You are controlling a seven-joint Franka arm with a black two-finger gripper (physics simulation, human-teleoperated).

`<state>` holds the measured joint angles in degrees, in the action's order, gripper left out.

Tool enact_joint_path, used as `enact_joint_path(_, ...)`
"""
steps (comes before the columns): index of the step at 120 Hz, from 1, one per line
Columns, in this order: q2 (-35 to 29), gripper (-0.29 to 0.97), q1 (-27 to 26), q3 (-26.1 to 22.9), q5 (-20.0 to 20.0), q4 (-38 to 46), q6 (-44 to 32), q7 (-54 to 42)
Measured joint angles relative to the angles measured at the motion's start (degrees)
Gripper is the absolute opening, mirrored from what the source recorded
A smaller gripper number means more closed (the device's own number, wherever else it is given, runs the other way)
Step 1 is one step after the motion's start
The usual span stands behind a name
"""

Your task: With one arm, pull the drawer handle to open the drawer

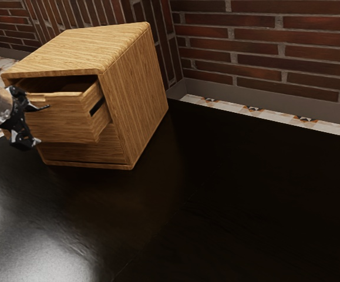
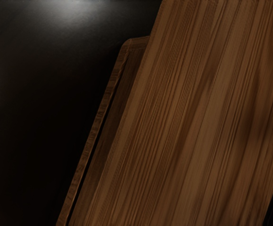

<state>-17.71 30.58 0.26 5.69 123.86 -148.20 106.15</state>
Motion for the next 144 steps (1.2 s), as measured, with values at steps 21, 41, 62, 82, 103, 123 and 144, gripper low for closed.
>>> enact_joint_path(21, -4.7, 0.68, 0.4, 0.0, -0.3, 4.1, -0.3, 0.3)
enact_joint_path(41, -8.5, 0.68, 1.4, -0.1, -0.2, 8.1, -0.7, 0.6)
enact_joint_path(62, -13.1, 0.68, 1.8, -0.4, -0.7, 12.4, -1.2, 0.8)
enact_joint_path(82, -17.3, 0.68, 2.4, -1.3, -1.3, 16.2, -1.4, 1.1)
enact_joint_path(103, -21.2, 0.68, 3.3, -2.3, -1.4, 19.1, -1.2, 1.6)
enact_joint_path(123, -26.4, 0.68, 4.4, -3.3, -1.3, 22.6, -0.9, 2.2)
enact_joint_path(144, -36.3, 0.68, 7.5, -12.4, -3.4, 19.9, 4.8, 2.8)
